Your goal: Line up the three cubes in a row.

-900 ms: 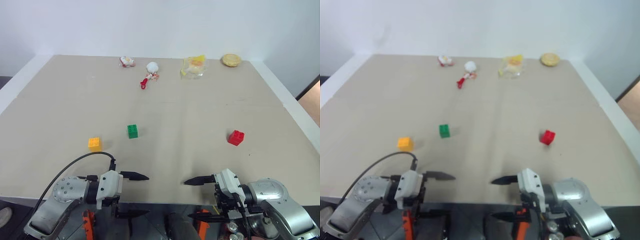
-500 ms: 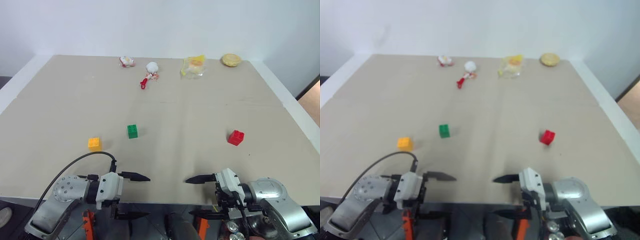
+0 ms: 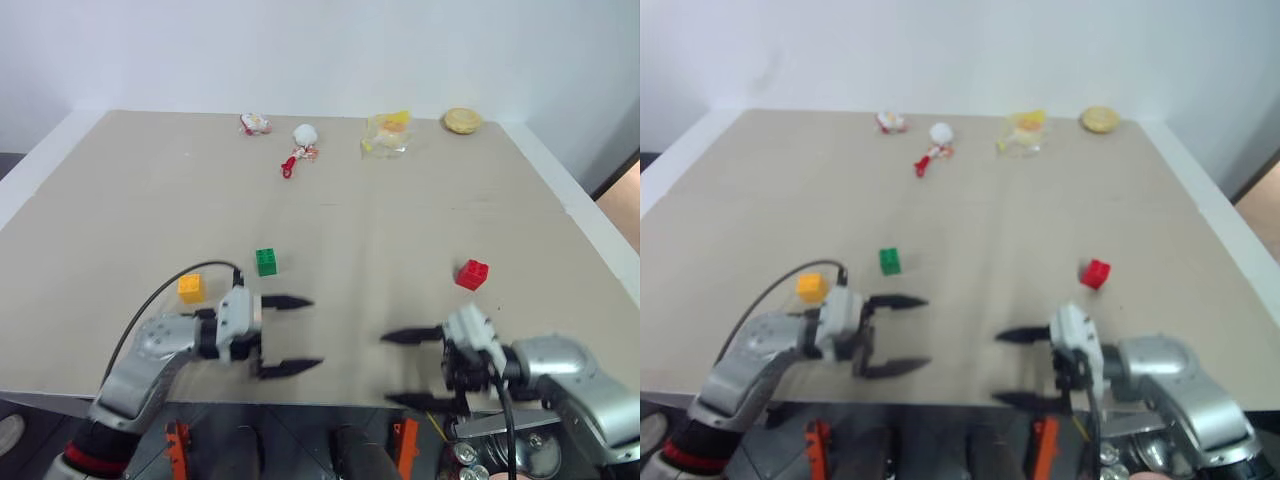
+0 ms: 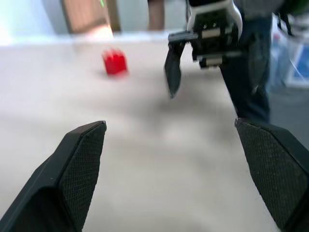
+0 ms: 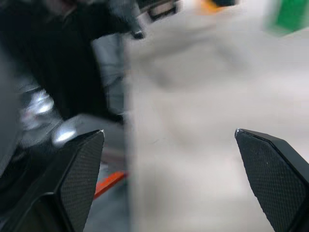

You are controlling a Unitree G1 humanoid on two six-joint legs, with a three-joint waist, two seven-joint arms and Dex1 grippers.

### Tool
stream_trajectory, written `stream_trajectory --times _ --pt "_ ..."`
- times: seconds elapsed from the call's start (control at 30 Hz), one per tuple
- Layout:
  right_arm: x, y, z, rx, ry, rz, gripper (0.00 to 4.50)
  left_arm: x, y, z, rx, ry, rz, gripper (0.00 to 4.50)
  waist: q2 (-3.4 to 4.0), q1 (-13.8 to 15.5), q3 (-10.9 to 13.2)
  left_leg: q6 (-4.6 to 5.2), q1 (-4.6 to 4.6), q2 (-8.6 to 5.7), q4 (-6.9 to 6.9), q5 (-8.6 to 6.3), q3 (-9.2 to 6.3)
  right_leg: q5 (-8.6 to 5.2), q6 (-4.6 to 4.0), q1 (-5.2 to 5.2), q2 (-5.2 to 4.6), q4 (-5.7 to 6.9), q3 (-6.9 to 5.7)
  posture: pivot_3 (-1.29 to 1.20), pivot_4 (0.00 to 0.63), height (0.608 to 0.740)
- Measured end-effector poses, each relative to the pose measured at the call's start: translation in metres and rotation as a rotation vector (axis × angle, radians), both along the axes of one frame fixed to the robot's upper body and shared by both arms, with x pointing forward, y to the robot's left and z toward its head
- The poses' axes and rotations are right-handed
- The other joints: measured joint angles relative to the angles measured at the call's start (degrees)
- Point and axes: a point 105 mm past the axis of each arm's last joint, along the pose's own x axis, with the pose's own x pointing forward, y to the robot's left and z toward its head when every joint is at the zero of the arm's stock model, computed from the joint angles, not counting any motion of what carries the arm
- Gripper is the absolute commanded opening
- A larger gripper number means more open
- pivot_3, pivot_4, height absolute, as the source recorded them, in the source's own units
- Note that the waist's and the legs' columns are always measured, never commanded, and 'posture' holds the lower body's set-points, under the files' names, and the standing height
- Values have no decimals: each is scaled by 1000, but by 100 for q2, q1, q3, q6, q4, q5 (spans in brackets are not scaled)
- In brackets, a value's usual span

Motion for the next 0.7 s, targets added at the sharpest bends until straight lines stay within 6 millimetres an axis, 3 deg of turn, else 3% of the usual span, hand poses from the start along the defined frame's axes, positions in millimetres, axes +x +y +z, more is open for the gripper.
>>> stream_trajectory --times 0.07,0.17,0.27,0.47,0.7 --pt "19 -15 19 -16 -53 -76 4500 8 -9 7 -55 4 28 4415 0 3 0 1 -1 0 3 1 -2 3 2 2 2 0 0 0 150 740" --pt "53 -58 49 -75 -138 -249 4500 17 -26 17 -131 9 53 4415 0 14 1 4 -5 -6 8 2 -3 6 5 4 1 0 2 0 150 740" --pt "74 -91 64 -121 -170 -356 4500 21 -38 19 -157 19 58 4415 2 6 0 6 -5 -5 1 0 -3 4 5 1 4 0 2 0 150 740" --pt "97 -128 45 -237 -105 -426 4500 24 -60 24 -187 18 21 4415 15 -7 -2 8 -3 -6 -16 -1 -1 0 6 -4 9 0 10 0 150 740" --pt "105 -128 22 -284 -44 -368 4500 30 -70 34 -223 2 19 4415 25 -9 -3 8 -1 -10 -14 1 -2 4 12 0 10 0 17 0 150 740"
